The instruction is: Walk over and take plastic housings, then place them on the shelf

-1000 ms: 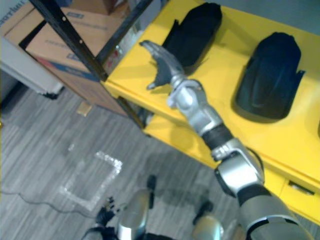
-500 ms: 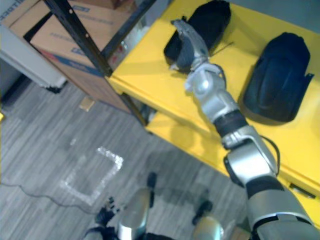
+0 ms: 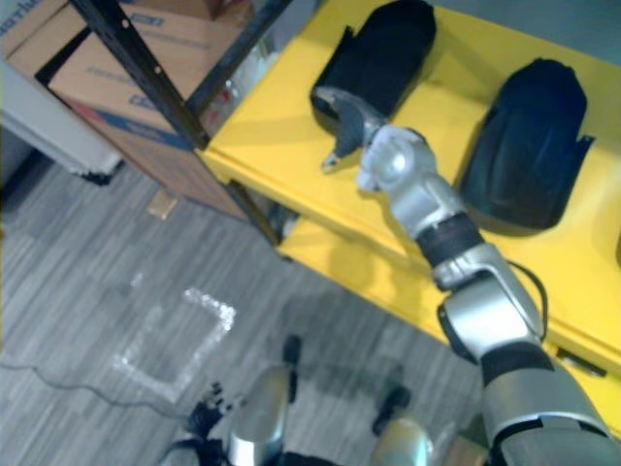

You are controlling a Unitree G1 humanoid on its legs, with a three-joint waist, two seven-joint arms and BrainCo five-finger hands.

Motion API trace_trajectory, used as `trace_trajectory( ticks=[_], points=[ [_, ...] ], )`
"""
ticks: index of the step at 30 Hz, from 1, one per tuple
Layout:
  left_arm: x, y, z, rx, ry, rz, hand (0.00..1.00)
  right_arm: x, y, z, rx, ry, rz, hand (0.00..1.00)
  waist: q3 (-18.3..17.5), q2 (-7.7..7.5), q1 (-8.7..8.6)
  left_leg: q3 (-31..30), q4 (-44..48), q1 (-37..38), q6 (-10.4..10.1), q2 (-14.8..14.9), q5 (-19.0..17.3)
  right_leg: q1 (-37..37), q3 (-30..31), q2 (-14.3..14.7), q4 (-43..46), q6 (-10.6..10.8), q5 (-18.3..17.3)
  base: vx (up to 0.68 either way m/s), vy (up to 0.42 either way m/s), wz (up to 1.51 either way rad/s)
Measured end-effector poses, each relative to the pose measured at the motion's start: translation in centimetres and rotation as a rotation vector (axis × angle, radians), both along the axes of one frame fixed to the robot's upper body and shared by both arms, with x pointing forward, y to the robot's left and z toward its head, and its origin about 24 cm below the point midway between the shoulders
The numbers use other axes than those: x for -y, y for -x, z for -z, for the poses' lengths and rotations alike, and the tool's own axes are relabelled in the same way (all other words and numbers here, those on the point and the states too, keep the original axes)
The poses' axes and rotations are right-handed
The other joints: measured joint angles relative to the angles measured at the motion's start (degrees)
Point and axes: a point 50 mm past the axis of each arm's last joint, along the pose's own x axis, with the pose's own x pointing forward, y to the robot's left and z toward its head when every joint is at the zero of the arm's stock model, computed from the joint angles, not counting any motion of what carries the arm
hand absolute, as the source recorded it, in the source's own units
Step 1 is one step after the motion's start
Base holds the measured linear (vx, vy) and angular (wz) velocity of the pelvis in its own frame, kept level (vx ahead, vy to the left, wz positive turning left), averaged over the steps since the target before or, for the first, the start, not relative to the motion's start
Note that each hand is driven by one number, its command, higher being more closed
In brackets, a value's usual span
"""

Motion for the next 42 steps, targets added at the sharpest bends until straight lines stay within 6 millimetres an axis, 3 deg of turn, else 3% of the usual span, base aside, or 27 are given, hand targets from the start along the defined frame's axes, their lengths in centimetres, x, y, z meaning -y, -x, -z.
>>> trace_trajectory(
  ticks=[9, 19, 25, 38, 42],
  points=[
    [-0.4, -0.1, -0.1, 0.002, -0.006, -0.001, 0.0, -0.4, 0.5, 1.2, -0.062, 0.053, -0.051, 0.0, 0.3, -1.54, -0.08, 0.0, 0.1, 0.0, 0.0, 0.2, 0.0, 0.0, 0.1, 0.2, 0.1, -0.1, 0.0, 0.0, 0.0, 0.0],
    [-0.5, -0.1, -0.1, -0.008, -0.007, -0.007, 0.0, -1.0, 1.3, 2.2, -0.087, 0.056, -0.108, 0.0, 0.3, -1.97, -0.13, 0.1, 0.1, 0.0, 0.0, 0.2, 0.0, 0.0, 0.2, 0.2, 0.2, -0.1, 0.0, 0.0, 0.0, 0.0],
    [-1.2, 0.0, -0.1, -0.011, -0.022, -0.015, 0.0, -1.3, 1.7, 2.9, -0.095, 0.055, -0.124, 0.0, -0.1, -3.72, -0.11, 0.1, 0.1, 0.1, 0.0, 0.1, 0.0, 0.0, 0.2, 0.1, 0.2, -0.1, 0.0, 0.0, 0.0, 0.0],
    [-1.2, 0.0, -0.1, -0.017, -0.022, -0.015, 0.0, -1.3, 1.7, 3.2, -0.091, 0.075, -0.119, 0.0, -0.2, -3.87, -0.13, 0.2, 0.1, 0.1, 0.3, 0.1, -0.2, 0.0, 0.3, 0.0, 0.3, -0.1, 0.0, 0.0, 0.0, 0.0],
    [-1.5, 0.0, -0.2, -0.018, -0.029, -0.019, 0.0, -1.3, 1.7, 3.6, -0.051, 0.052, -0.102, 0.0, -0.5, -4.64, -0.02, 0.2, 0.1, 0.1, 0.1, 0.1, -0.1, 0.0, 0.3, 0.1, 0.2, -0.1, 0.0, 0.0, 0.0, 0.0]
  ],
)
